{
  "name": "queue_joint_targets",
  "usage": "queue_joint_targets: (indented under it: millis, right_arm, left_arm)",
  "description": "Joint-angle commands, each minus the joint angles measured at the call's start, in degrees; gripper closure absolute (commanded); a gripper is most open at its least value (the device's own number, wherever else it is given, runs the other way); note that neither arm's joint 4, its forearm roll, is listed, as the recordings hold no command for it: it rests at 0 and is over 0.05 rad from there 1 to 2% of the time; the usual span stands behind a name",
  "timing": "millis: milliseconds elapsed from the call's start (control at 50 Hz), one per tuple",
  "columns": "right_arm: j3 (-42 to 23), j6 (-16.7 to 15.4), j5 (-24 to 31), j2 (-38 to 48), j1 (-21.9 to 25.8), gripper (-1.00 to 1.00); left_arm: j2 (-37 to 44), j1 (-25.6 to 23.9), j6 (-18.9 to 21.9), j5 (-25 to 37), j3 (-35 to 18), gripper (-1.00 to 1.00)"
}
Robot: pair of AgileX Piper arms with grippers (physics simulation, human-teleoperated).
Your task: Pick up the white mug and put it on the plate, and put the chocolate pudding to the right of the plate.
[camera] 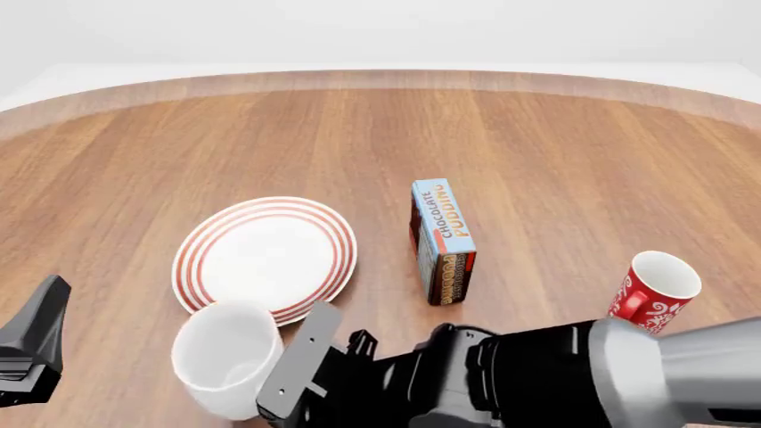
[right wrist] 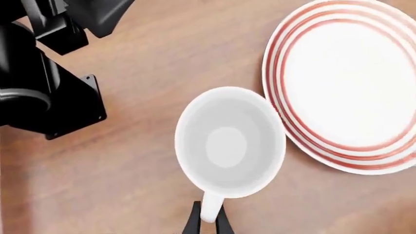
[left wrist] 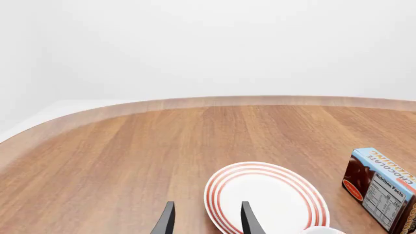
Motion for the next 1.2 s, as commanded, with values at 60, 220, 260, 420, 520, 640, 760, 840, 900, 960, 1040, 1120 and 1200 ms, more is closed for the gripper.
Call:
queue_joint_targets:
  millis: [60, 220, 260, 420, 520, 640, 760, 840, 900, 960, 1040, 1120, 1200]
  right_arm:
    - [0.67, -1.76, 0.43, -3.66, -2.68, 1.00]
    - [1.40, -2.20, 0.36, -5.52, -3.97, 1.00]
    - [1.46, -2.52, 0.29, -6.01, -4.61, 1.00]
    - [1.59, -3.04, 0.04, -7.61, -6.09, 1.00]
    - [1.40, -3.52, 0.22, -8.63, -7.08, 1.00]
    - [1.32, -3.70, -0.03, -9.65, -7.86, 1.00]
    - [0.77, -4.38, 0.46, -10.27, -8.72, 1.00]
    - [0.15, -4.84, 0.69, -10.43, -9.27, 1.00]
    - [-0.20, -4.99, 0.69, -10.36, -9.62, 1.00]
    - [-0.53, -5.03, 0.72, -10.48, -9.88, 1.00]
    - [-1.01, -4.96, 0.55, -10.74, -10.13, 1.00]
    - [-1.37, -4.84, 0.26, -11.13, -10.49, 1.00]
    - [-1.74, -4.87, -0.01, -11.17, -11.03, 1.00]
  left_arm:
    - [0.00, 0.00, 0.00, 0.00, 0.00, -1.00]
    - [0.00, 0.00, 0.00, 0.00, 0.00, -1.00]
    - [0.00, 0.00, 0.00, 0.00, 0.00, -1.00]
    - [0.00, 0.00, 0.00, 0.00, 0.00, -1.00]
    - [0.00, 0.00, 0.00, 0.00, 0.00, -1.00]
    - [0.00, 0.00, 0.00, 0.00, 0.00, -1.00]
    - [0.00, 0.00, 0.00, 0.00, 0.00, -1.00]
    - [0.00, 0.00, 0.00, 0.00, 0.00, -1.00]
    - [0.00, 0.00, 0.00, 0.00, 0.00, -1.00]
    - [0.00, 0.00, 0.00, 0.00, 0.00, -1.00]
    - [0.00, 0.00, 0.00, 0.00, 0.00, -1.00]
    - [0.00, 0.00, 0.00, 0.00, 0.00, -1.00]
    - [0.00, 0.00, 0.00, 0.00, 0.00, -1.00]
